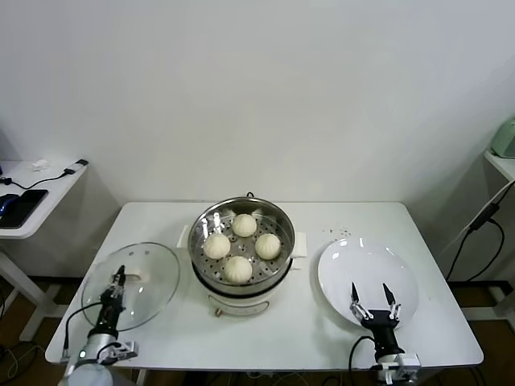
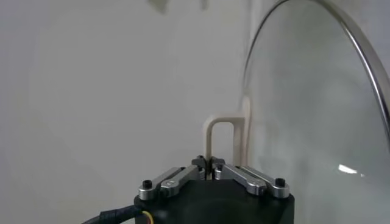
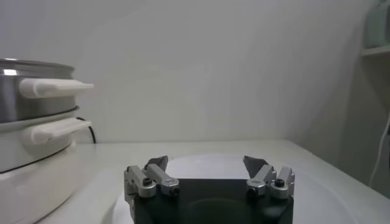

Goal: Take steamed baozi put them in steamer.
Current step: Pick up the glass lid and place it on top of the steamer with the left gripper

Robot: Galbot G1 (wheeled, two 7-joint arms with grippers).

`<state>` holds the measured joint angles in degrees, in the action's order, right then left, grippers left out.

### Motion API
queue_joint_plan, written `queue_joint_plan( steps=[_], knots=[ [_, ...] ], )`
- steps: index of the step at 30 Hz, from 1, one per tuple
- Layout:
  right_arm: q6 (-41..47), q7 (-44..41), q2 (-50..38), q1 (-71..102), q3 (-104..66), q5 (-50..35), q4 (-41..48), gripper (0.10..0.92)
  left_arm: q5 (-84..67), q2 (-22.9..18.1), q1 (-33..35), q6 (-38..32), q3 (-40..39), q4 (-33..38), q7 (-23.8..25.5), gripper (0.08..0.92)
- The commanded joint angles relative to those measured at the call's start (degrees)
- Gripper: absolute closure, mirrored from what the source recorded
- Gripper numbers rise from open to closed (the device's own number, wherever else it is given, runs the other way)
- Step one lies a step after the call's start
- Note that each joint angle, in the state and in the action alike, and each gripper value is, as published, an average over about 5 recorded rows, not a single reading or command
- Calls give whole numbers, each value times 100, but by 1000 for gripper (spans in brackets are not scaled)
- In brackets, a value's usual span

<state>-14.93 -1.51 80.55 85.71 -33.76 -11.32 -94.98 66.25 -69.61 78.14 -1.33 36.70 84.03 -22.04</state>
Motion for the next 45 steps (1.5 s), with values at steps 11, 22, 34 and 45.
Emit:
queue_joint_plan(
  steps=[11,22,34,45],
  knots=[
    [170,83,29,206,-11,275,-161,203,-1597,1164,320,2268,127,3608,2427,866],
    [-29,66,42,291,0,316,-182,203,346,577,-595,3639,-2459,4247,3166,866],
    [-200,101,-1,318,-23,206,-80,203,1452,-636,-1546,4224,-4129,3335,3556,866],
    [-352,127,-55,359,-96,89,3,203,1891,-1278,-1886,4329,-4498,2524,3568,866]
  ],
)
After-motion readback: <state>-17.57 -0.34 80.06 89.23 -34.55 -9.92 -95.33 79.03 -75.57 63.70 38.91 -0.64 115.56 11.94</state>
